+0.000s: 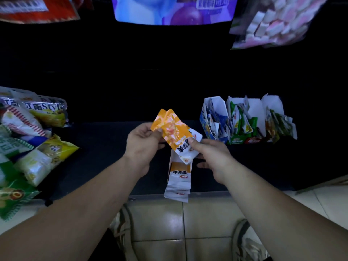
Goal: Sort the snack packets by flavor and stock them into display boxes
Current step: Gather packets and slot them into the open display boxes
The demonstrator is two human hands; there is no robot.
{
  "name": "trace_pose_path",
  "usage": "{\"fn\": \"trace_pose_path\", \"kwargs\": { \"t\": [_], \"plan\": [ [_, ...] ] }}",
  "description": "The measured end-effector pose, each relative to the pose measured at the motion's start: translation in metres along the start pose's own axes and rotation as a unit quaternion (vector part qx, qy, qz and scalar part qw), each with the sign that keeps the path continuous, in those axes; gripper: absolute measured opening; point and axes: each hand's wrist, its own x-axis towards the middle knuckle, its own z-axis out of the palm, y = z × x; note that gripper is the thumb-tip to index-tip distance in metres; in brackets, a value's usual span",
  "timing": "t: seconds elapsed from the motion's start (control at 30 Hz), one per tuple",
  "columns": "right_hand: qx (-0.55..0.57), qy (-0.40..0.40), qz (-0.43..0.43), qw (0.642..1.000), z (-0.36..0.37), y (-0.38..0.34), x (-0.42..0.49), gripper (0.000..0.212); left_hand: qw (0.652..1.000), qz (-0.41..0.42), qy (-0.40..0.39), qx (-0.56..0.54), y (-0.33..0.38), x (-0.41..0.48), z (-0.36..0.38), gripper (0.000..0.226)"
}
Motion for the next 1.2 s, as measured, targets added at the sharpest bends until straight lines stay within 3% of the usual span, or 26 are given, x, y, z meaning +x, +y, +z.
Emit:
{"fn": "trace_pose_path", "kwargs": {
  "t": [0.1,0.17,0.23,0.33,0.4,0.47,0.53,0.63,0.73,0.8,0.9,1.07,1.2],
  "plan": [
    [0.086,-0.028,0.027,0.996,0.000,-0.002,-0.005,0.022,0.997,-0.053,-0.044,-0.044,-0.003,-0.011,-0.001,0.020],
    [0.085,0.008,-0.010,0.996,-0.005,-0.003,-0.009,0.020,0.994,-0.078,-0.078,-0.022,-0.010,-0.016,-0.003,0.039],
    [0.011,0.030,-0.074,0.997,-0.015,-0.004,-0.011,0.022,0.992,-0.071,-0.071,0.081,-0.017,-0.016,-0.008,0.059],
    [-0.120,-0.018,-0.147,0.982,-0.024,-0.013,-0.013,0.020,0.942,0.088,-0.061,0.318,-0.018,-0.013,-0.017,0.089],
    [-0.179,-0.051,-0.163,0.969,-0.022,-0.019,-0.015,0.019,0.897,0.162,-0.145,0.384,-0.008,-0.015,-0.013,0.084],
    [-0.207,-0.064,-0.176,0.960,-0.016,-0.024,-0.017,0.019,0.890,0.160,-0.205,0.375,-0.002,-0.018,-0.004,0.059],
    [-0.216,-0.042,-0.206,0.953,-0.010,-0.027,-0.018,0.022,0.919,0.127,-0.212,0.309,0.000,-0.020,0.005,0.034],
    [-0.113,-0.006,-0.190,0.975,-0.014,-0.027,-0.014,0.031,0.961,0.067,-0.172,0.204,0.000,-0.021,0.007,0.021],
    [-0.028,-0.040,-0.089,0.995,-0.023,-0.020,-0.007,0.044,0.979,0.020,-0.161,0.120,-0.001,-0.023,0.008,0.018],
    [-0.004,-0.060,-0.066,0.996,-0.021,-0.015,-0.004,0.028,0.981,0.003,-0.164,0.101,-0.006,-0.024,0.011,0.017],
    [-0.040,-0.037,-0.108,0.993,-0.010,-0.010,-0.003,0.026,0.975,0.019,-0.181,0.127,-0.017,-0.023,0.014,0.018],
    [-0.115,-0.028,-0.193,0.974,0.000,-0.014,0.004,0.058,0.958,0.089,-0.196,0.191,-0.022,-0.012,0.008,0.030],
    [-0.208,-0.035,-0.233,0.949,0.006,-0.019,0.009,0.032,0.960,0.091,-0.188,0.187,-0.018,-0.004,-0.003,0.033]
  ]
}}
